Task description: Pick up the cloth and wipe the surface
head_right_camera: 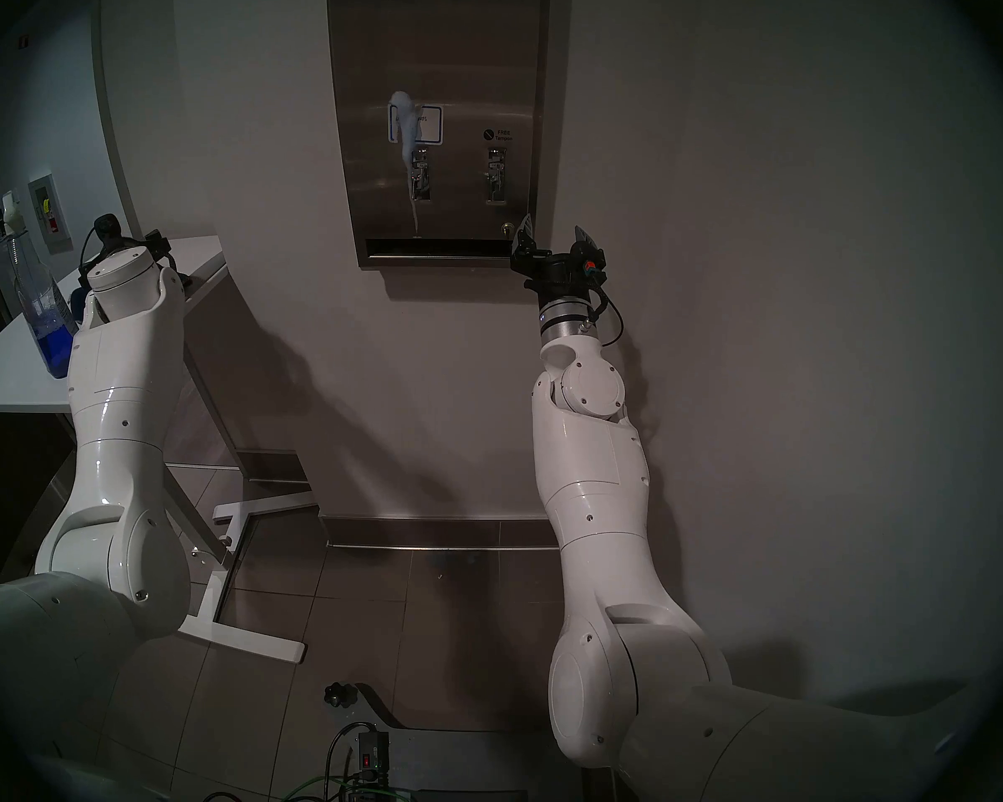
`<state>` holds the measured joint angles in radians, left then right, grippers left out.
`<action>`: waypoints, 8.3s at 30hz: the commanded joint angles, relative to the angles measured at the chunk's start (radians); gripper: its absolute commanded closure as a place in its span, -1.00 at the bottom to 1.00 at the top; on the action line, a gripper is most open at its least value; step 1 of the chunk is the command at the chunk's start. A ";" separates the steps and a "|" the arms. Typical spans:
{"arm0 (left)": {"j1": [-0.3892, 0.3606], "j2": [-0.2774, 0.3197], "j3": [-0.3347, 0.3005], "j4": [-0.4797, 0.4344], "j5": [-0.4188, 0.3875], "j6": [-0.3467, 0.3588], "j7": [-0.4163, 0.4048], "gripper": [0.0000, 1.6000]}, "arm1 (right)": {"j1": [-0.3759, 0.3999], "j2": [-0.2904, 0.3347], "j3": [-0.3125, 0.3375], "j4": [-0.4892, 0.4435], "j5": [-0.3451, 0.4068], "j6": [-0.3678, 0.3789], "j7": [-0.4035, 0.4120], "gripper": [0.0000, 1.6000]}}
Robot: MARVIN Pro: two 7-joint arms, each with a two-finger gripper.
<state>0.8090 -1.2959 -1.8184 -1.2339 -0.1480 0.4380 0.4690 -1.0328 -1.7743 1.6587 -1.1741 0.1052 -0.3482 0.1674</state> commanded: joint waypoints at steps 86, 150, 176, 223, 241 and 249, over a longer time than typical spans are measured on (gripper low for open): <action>-0.241 0.020 0.157 -0.016 -0.009 -0.452 -0.195 1.00 | 0.034 0.000 0.002 -0.027 0.000 -0.009 0.001 -1.00; -0.092 0.319 0.140 -0.116 -0.949 0.166 -1.273 1.00 | 0.078 -0.011 -0.062 -0.082 0.046 0.064 0.127 -1.00; -0.158 0.360 0.212 0.003 -0.912 0.123 -1.486 1.00 | 0.075 0.070 -0.230 -0.294 0.121 0.511 0.501 -1.00; -0.226 0.377 0.273 0.104 -0.866 0.063 -1.628 1.00 | 0.326 0.028 -0.256 -0.026 0.236 0.701 0.837 -1.00; -0.233 0.378 0.278 0.114 -0.860 0.057 -1.642 1.00 | 0.416 -0.057 -0.238 0.185 0.254 0.574 0.836 -1.00; -0.236 0.377 0.279 0.119 -0.858 0.056 -1.647 1.00 | 0.462 -0.078 -0.220 0.290 0.250 0.497 0.814 -1.00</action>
<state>0.6213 -0.9189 -1.5310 -1.1083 -1.0005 0.4962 -1.1739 -0.6611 -1.8092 1.4231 -0.9177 0.3451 0.2122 1.0006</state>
